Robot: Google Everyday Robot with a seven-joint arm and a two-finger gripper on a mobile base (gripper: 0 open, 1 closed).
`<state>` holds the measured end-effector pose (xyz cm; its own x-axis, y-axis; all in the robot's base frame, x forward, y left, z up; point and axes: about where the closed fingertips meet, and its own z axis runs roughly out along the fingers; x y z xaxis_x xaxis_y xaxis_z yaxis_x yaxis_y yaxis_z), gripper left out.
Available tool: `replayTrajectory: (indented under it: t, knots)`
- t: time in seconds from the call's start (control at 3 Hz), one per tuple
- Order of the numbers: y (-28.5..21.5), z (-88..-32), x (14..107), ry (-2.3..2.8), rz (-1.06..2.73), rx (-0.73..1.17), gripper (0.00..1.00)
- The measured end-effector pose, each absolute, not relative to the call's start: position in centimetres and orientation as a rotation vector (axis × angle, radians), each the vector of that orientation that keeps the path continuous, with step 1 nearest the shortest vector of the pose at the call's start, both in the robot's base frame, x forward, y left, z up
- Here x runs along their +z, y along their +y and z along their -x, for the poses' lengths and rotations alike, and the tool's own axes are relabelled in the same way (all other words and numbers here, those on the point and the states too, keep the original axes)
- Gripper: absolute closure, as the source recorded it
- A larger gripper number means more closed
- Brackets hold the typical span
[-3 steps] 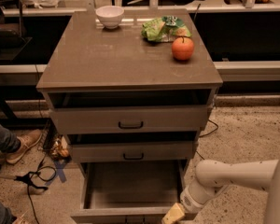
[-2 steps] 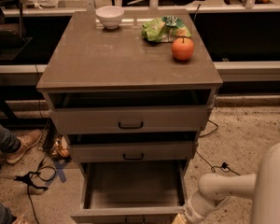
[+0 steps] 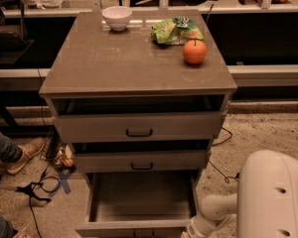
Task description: Close bottom drawer
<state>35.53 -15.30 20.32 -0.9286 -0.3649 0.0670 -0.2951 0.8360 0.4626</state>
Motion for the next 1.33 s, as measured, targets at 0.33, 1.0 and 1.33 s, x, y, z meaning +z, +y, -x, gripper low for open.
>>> replayTrajectory:
  t: [0.33,1.0,1.33]
  knots:
    - [-14.4,-37.6,16.1,-2.92,-0.478,-0.664,1.0]
    - [-13.7,-40.4,14.5,-2.998,-0.431,-0.652,1.0]
    - [-14.5,-44.0,14.4,-3.098,-0.412,-0.636,1.0]
